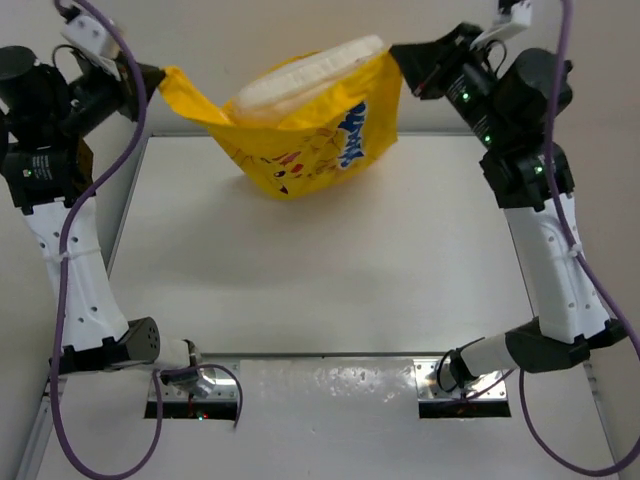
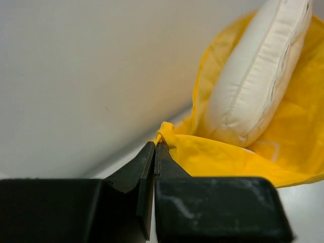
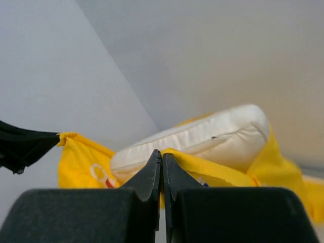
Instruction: Put the pillow into the pillowcase
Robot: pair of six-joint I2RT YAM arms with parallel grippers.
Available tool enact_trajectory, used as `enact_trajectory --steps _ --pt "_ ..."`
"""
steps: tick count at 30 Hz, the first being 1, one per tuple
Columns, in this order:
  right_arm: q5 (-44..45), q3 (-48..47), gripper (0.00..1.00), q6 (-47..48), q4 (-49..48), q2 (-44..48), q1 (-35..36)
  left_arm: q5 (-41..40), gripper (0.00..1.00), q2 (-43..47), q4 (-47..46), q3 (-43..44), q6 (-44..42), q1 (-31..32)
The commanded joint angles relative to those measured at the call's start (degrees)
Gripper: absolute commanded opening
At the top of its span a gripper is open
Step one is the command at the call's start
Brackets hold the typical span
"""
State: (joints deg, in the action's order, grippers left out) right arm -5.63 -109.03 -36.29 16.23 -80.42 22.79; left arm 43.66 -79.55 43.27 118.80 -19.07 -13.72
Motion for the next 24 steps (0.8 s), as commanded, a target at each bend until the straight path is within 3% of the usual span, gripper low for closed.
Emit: enact_trajectory --steps 1,12,17,24 --pt "1.0 -12.8 0.0 5.4 0.4 -2.1 -0.7 -0.9 0.0 1.1 -21.4 5.7 17.4 -2.0" --pt "4.6 -13.2 0.0 9.6 -5.9 4.7 -0.8 -5.4 0.0 1.9 -38.2 13.3 30.0 -6.8" --pt "5.5 -13.2 0.0 11.3 -5.4 4.4 -1.0 -5.5 0.0 1.9 -41.6 11.3 33.3 -7.8" --pt "6.9 -18.0 0.0 12.1 -2.4 -2.9 -1.3 -7.2 0.0 0.7 -44.7 5.7 34.9 -7.8"
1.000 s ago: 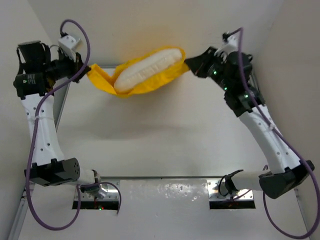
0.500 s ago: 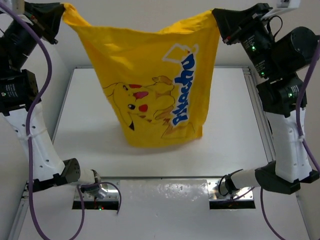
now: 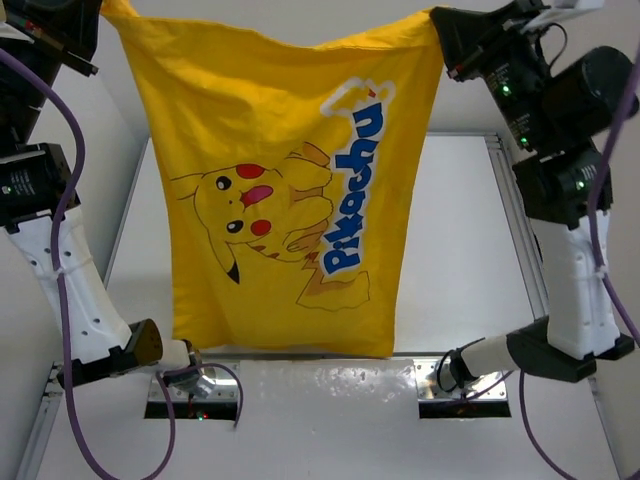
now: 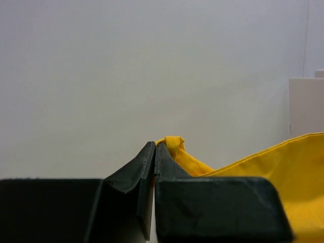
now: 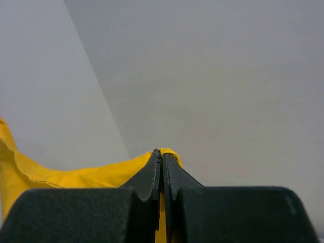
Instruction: Put the pillow into the pillowcase
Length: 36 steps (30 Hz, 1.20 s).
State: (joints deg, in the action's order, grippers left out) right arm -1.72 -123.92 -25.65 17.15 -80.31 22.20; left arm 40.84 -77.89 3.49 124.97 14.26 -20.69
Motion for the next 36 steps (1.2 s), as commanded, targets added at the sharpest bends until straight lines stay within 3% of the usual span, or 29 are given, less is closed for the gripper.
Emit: enact_trajectory --steps 1,11,16,20,24,30,34,36 --pt "2.7 -3.4 0.0 1.3 -3.5 -4.2 -0.7 -5.1 0.0 -1.0 -4.8 -0.5 1.0 -0.8" --pt "2.0 4.2 0.0 0.3 -7.1 -2.5 4.0 -15.5 0.0 -1.1 -0.9 -0.3 -3.9 -3.5" --pt "0.1 1.1 0.0 3.8 -6.1 -4.3 13.9 -23.5 0.0 -1.9 -2.3 0.4 -1.8 -7.5" --pt "1.5 -1.2 0.0 11.6 -6.0 -5.1 23.4 -28.2 0.0 -2.6 -5.2 2.8 0.0 -11.7" --pt "8.0 -0.6 0.0 18.6 -7.6 -2.3 31.7 -29.0 0.0 -3.6 -6.5 6.6 1.9 -14.2" --pt "15.7 7.0 0.0 24.5 -12.2 3.8 33.1 -25.1 0.0 -4.6 -9.0 8.2 4.6 -15.1" --pt "17.4 7.5 0.0 22.8 -6.4 1.5 30.2 -19.1 0.0 -7.7 -11.7 6.8 10.3 -14.8" --pt "19.0 8.0 0.0 21.2 -2.9 0.2 25.4 -17.9 0.0 -8.6 -11.6 3.5 10.7 -13.0"
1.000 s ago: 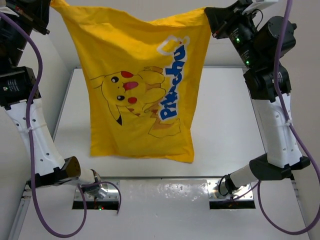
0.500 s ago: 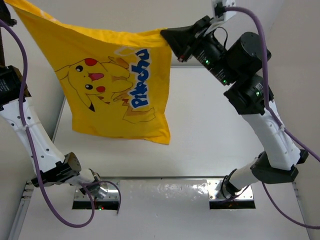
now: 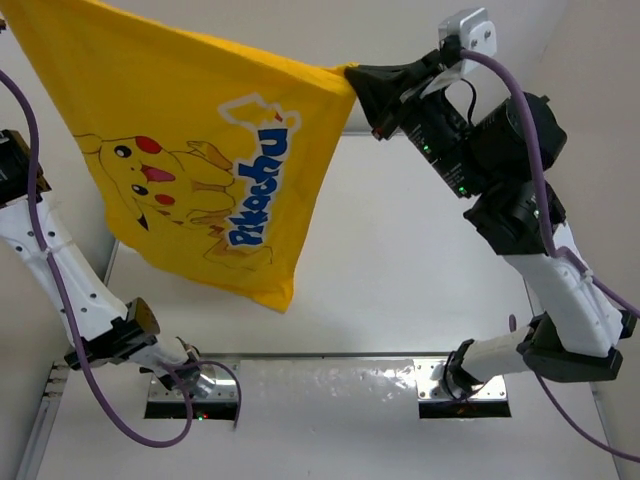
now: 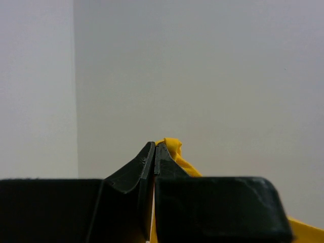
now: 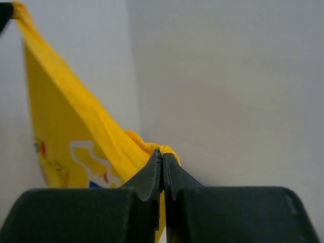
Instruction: Put the pillow into the pillowcase
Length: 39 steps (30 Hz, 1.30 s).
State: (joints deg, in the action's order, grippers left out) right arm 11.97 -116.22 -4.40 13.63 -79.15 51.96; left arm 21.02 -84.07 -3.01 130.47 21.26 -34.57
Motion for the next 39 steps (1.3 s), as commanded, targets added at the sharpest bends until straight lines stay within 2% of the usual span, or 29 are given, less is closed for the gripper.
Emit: enact_trajectory --steps 1,5,7,11,17,24,25,26,27,29,31,32,33,35,36,37,39 --pt "5.6 0.6 0.0 -3.0 1.7 -1.7 -6.8 1.7 0.0 -2.8 -3.9 -3.0 2.7 3.0" --pt "1.6 3.6 0.0 -14.1 3.9 -6.8 -23.4 -1.1 0.0 -7.2 5.1 -3.0 -8.5 10.0" --pt "-1.4 4.1 0.0 -19.3 4.5 -9.2 -27.8 -4.0 0.0 -10.8 9.1 -3.1 -12.2 14.9" --pt "-2.4 4.5 0.0 -23.8 5.2 -15.5 -36.0 -11.2 0.0 -20.5 18.0 0.0 -23.9 23.4" --pt "-2.3 10.0 0.0 -29.3 4.7 -22.4 -45.6 -18.6 0.0 -37.4 16.7 1.7 -27.3 32.1" --pt "1.7 24.4 0.0 -32.1 4.2 -25.4 -55.4 -25.7 0.0 -54.1 8.8 9.9 -29.4 41.1" --pt "2.4 26.0 0.0 -32.4 4.3 -25.9 -57.3 -26.5 0.07 -55.1 6.8 10.2 -29.9 42.7" --pt "3.5 27.4 0.0 -32.9 4.4 -25.9 -58.3 -27.2 0.17 -57.2 5.7 10.4 -30.1 43.4" --pt "4.2 30.3 0.0 -33.3 4.7 -26.0 -59.3 -28.1 0.39 -58.0 4.5 10.4 -30.4 44.7" --pt "6.0 33.2 0.0 -33.7 4.7 -26.1 -62.0 -29.1 0.57 -59.3 4.3 10.4 -30.7 45.7" --pt "9.1 36.7 0.0 -34.0 5.1 -25.8 -63.9 -29.4 0.91 -59.2 5.1 10.5 -29.6 46.4" --pt "10.0 37.4 0.0 -32.8 4.9 -25.2 -64.0 -28.9 1.0 -58.5 5.8 10.5 -29.2 46.4" --pt "8.5 37.9 0.0 -29.4 4.3 -24.8 -63.9 -28.4 1.0 -57.8 7.2 10.6 -28.7 46.4" --pt "2.8 38.3 0.11 -23.7 1.6 -24.3 -61.4 -27.6 1.0 -55.5 8.6 10.6 -28.9 46.3" --pt "-2.4 38.1 0.29 -17.5 -1.4 -24.5 -59.6 -27.4 1.0 -54.6 11.0 10.8 -29.1 46.2" --pt "-4.9 37.3 0.43 -14.2 -2.0 -24.9 -55.7 -27.3 1.0 -53.7 12.5 11.1 -29.3 45.8" --pt "-13.5 33.6 0.65 -6.3 -2.6 -27.4 -49.7 -25.7 1.0 -50.7 20.4 12.6 -29.6 44.7"
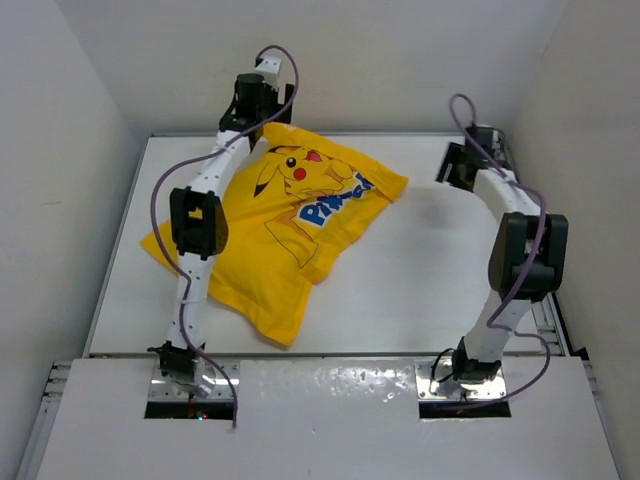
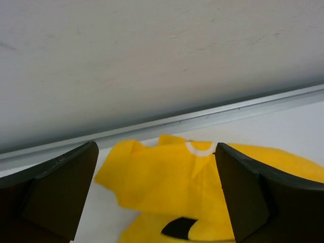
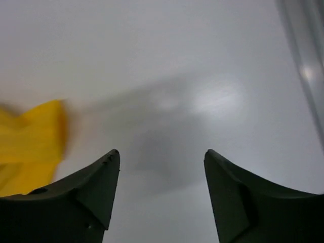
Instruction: Put the pillow into the pillowcase
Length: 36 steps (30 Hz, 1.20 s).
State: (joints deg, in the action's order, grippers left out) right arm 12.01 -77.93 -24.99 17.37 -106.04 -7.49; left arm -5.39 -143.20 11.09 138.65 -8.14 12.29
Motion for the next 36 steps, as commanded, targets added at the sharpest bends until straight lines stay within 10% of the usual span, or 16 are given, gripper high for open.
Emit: enact_trajectory --steps 1,4,15,24,30,36 --pt "-15.8 -5.8 0.7 16.0 -6.4 -1.4 11.4 1.8 1.0 9.7 9.5 4.5 -0.2 -3.1" --pt "-19.6 -9.8 0.99 19.8 -11.3 -4.9 16.6 7.6 1.0 20.4 21.0 -4.2 -1.5 -7.4" --pt "-25.5 -42.0 0.95 4.7 -8.2 -35.1 22.3 17.6 1.0 46.7 25.9 -62.9 -12.1 -16.8" --pt "-28.1 1.9 0.0 0.0 -21.8 -10.3 21.8 17.1 0.9 34.2 14.8 -65.8 -13.7 -14.4" --pt "-29.2 33.6 0.0 -8.4 -23.2 14.1 22.2 7.3 0.84 26.7 9.0 -51.3 -13.7 -9.9" --pt "-25.8 26.4 0.54 -5.9 -4.0 18.5 14.7 7.5 0.92 27.7 16.2 -44.3 -13.4 -8.5"
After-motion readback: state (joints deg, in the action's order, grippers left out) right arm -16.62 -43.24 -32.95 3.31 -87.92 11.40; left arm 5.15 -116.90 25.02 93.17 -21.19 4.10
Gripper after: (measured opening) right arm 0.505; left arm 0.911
